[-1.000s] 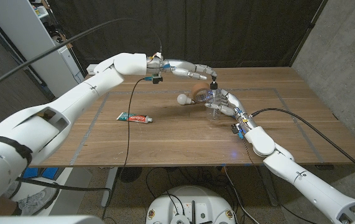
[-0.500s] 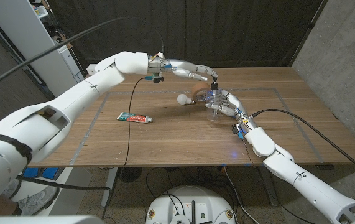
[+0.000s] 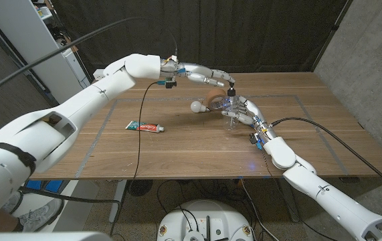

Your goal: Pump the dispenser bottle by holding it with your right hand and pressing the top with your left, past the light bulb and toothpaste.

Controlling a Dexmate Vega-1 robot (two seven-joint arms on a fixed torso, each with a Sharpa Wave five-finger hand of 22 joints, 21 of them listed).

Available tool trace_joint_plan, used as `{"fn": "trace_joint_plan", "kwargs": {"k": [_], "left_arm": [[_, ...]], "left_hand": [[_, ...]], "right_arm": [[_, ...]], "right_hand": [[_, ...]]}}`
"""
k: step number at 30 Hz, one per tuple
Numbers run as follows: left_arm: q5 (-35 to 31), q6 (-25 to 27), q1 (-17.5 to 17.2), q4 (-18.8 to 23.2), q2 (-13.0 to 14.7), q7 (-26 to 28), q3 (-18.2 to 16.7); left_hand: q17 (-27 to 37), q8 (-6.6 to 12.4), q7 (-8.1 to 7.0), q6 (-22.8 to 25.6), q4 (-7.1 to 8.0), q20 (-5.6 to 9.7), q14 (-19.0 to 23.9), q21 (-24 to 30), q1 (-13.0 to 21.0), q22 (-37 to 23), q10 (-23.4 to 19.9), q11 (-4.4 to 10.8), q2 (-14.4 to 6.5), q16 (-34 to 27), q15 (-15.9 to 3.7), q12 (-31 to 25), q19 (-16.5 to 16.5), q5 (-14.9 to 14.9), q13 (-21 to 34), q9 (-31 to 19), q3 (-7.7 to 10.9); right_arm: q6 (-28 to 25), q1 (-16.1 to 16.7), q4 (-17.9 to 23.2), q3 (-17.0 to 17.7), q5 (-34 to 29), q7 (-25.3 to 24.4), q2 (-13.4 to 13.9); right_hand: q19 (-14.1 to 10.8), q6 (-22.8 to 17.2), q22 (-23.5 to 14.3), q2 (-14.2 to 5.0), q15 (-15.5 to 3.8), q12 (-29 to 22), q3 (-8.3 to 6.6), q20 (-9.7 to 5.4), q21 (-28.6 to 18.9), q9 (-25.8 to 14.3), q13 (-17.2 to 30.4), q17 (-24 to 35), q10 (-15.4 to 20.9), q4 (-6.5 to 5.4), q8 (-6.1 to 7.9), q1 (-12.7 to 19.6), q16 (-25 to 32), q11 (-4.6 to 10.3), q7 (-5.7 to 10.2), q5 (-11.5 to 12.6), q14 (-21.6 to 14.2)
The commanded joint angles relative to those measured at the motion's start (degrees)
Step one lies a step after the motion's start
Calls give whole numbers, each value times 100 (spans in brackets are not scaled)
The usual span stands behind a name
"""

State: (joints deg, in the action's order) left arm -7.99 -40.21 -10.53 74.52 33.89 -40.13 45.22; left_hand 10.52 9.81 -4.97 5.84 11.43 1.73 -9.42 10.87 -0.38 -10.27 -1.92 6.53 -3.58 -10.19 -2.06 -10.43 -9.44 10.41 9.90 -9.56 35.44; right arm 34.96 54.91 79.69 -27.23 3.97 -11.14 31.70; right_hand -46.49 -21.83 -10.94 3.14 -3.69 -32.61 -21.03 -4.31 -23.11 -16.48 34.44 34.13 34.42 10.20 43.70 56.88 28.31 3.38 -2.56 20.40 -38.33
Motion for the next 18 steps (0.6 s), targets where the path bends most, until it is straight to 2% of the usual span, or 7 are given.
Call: {"fn": "trace_joint_plan", "kwargs": {"k": [1,18], "left_arm": [[-6,92,83,-35,-44,-207,123],[24,207,111,-89,-118,-294,196]], "left_hand": [[8,29,25,49,-8,611,-290,28,-61,-10,25,-9,-683,-27,-363,-31,-67,55,-7,-25,-28],[6,14,47,-35,-9,613,-313,31,-61,-10,100,-26,-683,-29,-386,-12,-108,60,-6,-26,-77]], "right_arm": [[-47,-4,15,15,65,-2,-4],[55,-113,-164,3,124,-22,-125]], "right_hand": [[-113,-424,1,-580,-789,-44,-132,-309,-46,-16,32,10,445,-95,69,463,14,369,355,26,-84],[-138,-501,-4,-617,-798,-75,-157,-337,-103,-15,89,26,545,-84,136,501,-10,381,353,27,-210]]}}
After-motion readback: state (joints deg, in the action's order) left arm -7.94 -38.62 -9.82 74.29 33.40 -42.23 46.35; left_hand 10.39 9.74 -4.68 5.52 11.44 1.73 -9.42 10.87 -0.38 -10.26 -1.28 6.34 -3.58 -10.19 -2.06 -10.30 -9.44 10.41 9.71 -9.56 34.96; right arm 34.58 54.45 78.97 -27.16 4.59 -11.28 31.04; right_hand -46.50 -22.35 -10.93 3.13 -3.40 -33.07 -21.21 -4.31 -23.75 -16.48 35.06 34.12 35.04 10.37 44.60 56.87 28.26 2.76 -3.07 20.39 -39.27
